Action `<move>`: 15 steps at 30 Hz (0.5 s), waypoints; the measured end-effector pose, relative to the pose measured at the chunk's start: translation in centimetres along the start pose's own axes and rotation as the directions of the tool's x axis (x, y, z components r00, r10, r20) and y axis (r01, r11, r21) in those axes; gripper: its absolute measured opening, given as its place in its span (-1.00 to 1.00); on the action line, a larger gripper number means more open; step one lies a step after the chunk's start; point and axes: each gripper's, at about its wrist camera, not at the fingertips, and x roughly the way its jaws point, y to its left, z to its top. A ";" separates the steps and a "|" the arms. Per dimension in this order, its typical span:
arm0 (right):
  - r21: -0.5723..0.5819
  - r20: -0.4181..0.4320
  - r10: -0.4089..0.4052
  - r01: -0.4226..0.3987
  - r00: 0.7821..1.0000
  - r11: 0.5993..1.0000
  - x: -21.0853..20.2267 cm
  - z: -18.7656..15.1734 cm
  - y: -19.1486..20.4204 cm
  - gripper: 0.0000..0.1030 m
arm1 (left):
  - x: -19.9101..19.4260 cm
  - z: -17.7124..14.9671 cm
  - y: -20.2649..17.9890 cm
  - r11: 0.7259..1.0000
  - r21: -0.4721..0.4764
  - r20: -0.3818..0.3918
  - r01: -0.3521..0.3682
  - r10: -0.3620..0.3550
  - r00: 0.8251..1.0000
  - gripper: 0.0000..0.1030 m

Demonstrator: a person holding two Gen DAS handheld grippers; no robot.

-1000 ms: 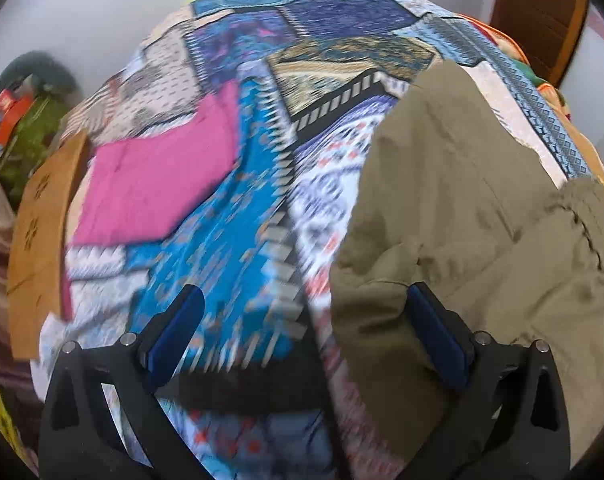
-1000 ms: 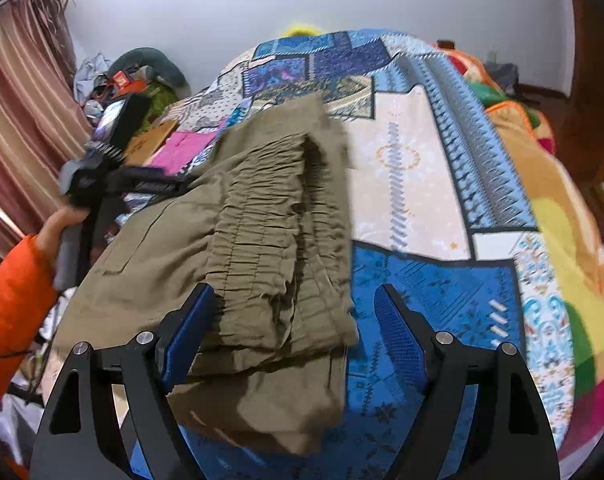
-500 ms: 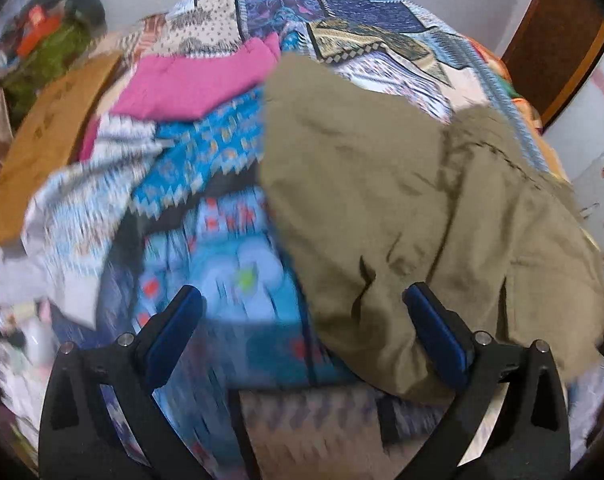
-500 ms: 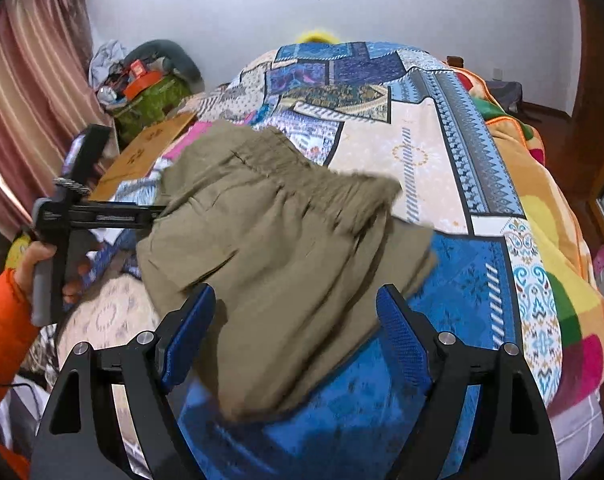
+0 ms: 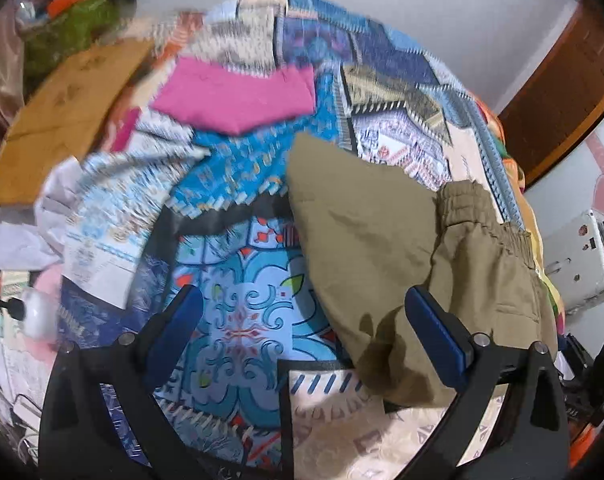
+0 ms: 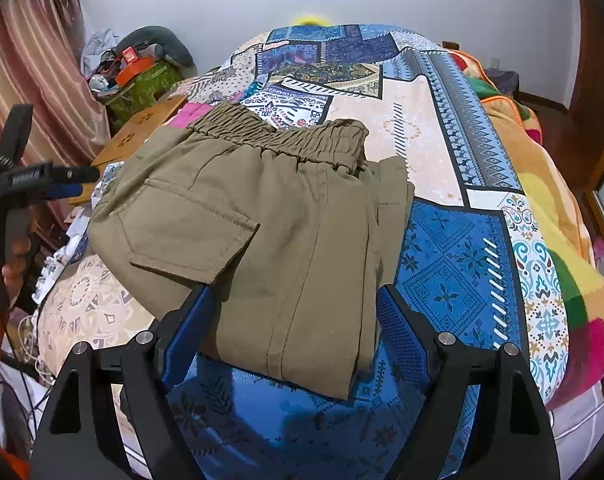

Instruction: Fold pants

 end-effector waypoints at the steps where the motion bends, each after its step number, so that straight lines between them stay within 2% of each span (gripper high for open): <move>1: 0.005 0.000 0.003 -0.003 1.000 1.000 0.0 0.0 -0.1 0.55 | 1.1 0.0 -0.2 1.000 0.007 -0.048 0.015 -0.015 0.999 1.00; 3: 0.012 -0.002 0.006 -0.006 1.000 1.000 0.1 -0.1 -0.1 0.55 | 3.0 -0.5 -0.9 0.998 0.053 -0.121 0.016 -0.010 0.993 1.00; 5: 0.014 -0.004 0.006 -0.006 1.000 1.000 0.2 -0.2 -0.2 0.55 | 4.2 -1.3 -1.4 0.993 0.120 -0.150 -0.002 0.020 0.989 1.00; 8: 0.010 -0.006 0.008 -0.008 1.000 1.000 0.2 -0.2 -0.2 0.55 | 4.1 -1.1 -0.3 0.994 0.107 -0.170 0.011 0.008 0.985 1.00; 11: -0.002 -0.006 0.004 -0.004 1.000 1.000 0.2 -0.1 -0.2 0.55 | 3.5 -1.2 1.3 0.979 0.140 -0.131 -0.149 0.168 0.977 0.99; 13: -0.005 -0.003 0.005 -0.005 1.000 1.000 0.3 -0.2 -0.3 0.55 | 3.2 -1.7 2.6 0.981 0.129 -0.146 -0.145 0.163 0.976 0.94; 14: -0.002 -0.001 0.007 -0.007 1.000 1.000 0.3 -0.2 -0.3 0.55 | 2.9 -2.0 3.0 0.975 0.127 -0.146 -0.182 0.200 0.969 0.78; 15: 0.002 0.000 0.009 -0.009 1.000 1.000 0.4 -0.2 -0.4 0.55 | 2.7 -2.2 3.2 0.969 0.136 -0.137 -0.206 0.224 0.965 0.75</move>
